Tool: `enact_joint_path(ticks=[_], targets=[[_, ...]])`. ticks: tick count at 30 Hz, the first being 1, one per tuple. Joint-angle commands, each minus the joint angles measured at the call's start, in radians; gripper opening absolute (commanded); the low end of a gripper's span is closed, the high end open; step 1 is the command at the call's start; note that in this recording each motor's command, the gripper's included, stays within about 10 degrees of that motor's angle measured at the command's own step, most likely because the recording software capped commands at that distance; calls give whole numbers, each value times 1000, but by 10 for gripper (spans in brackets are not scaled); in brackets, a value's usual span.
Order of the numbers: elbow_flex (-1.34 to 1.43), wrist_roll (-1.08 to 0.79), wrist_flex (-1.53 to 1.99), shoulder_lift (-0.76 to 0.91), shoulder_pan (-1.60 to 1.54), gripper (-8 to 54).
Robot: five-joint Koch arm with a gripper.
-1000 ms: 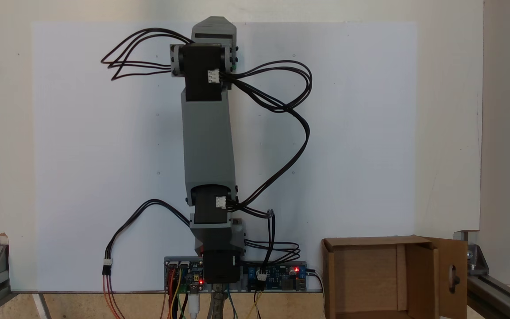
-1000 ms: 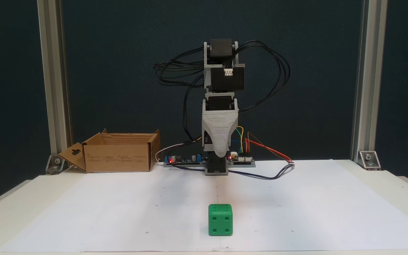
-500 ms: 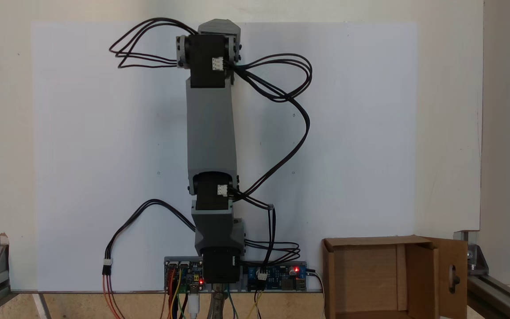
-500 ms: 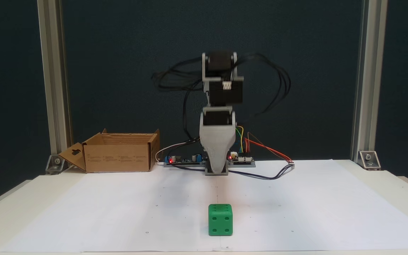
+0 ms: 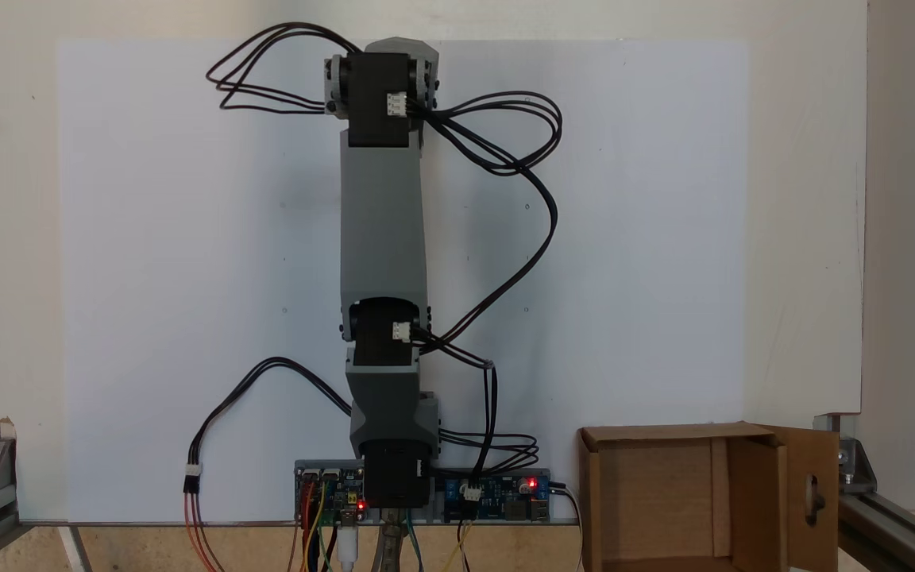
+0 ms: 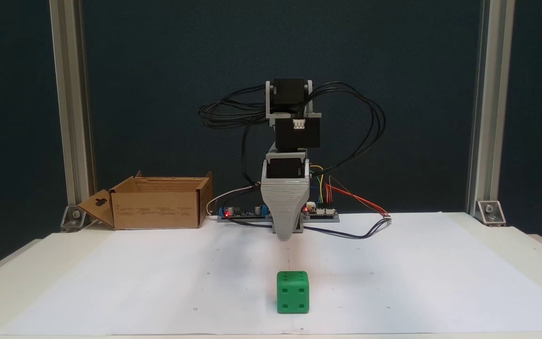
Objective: Grasp a green dice and put it in the bin.
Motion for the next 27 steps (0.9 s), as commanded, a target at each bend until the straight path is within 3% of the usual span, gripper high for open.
enact_joint_path(ticks=[1, 27], targets=[[-60, 58, -5, 15, 11, 432], [-60, 74, -44, -46, 2, 432]])
